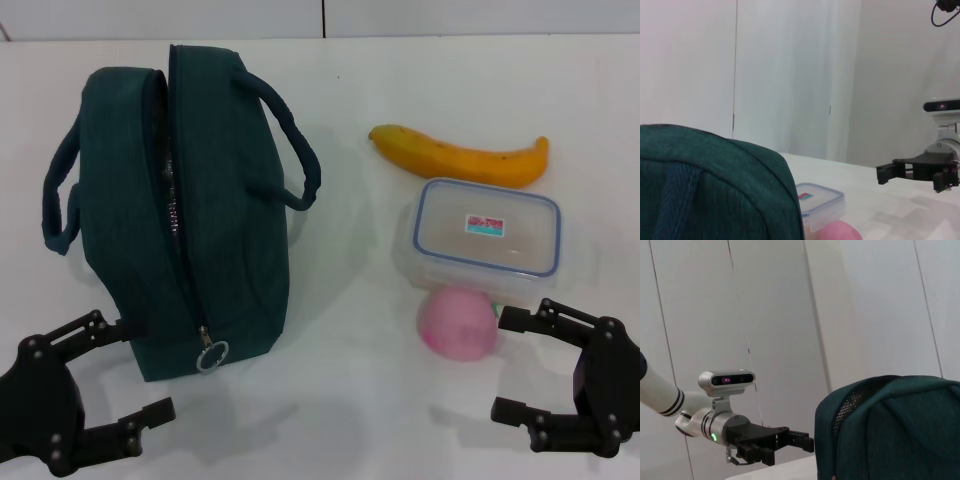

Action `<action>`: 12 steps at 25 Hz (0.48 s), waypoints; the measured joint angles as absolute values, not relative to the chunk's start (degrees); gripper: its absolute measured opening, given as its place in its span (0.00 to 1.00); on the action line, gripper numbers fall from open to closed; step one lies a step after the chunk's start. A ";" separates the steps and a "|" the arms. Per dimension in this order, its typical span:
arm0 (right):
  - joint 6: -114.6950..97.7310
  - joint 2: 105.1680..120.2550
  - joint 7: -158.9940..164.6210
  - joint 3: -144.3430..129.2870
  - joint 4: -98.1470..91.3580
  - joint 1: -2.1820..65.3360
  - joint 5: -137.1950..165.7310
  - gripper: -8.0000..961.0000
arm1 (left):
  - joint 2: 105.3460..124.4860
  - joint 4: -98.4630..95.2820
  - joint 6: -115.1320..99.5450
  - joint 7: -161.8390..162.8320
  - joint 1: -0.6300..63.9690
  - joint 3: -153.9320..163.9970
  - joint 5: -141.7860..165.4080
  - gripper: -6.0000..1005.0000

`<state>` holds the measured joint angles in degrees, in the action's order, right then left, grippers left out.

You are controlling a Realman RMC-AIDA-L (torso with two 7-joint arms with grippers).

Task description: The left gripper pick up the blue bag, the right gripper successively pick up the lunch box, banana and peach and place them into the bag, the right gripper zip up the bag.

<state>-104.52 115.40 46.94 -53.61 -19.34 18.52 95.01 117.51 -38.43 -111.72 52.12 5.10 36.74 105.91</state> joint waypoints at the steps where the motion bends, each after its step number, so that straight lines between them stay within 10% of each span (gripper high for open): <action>1: -104.54 115.40 46.93 -53.61 -19.34 18.52 95.01 0.92 | 117.50 -38.42 -111.72 52.12 5.10 36.74 105.91 0.86; 12: -104.53 115.40 46.93 -53.61 -19.34 18.64 95.08 0.92 | 117.51 -38.41 -111.70 53.29 4.83 36.74 105.96 0.86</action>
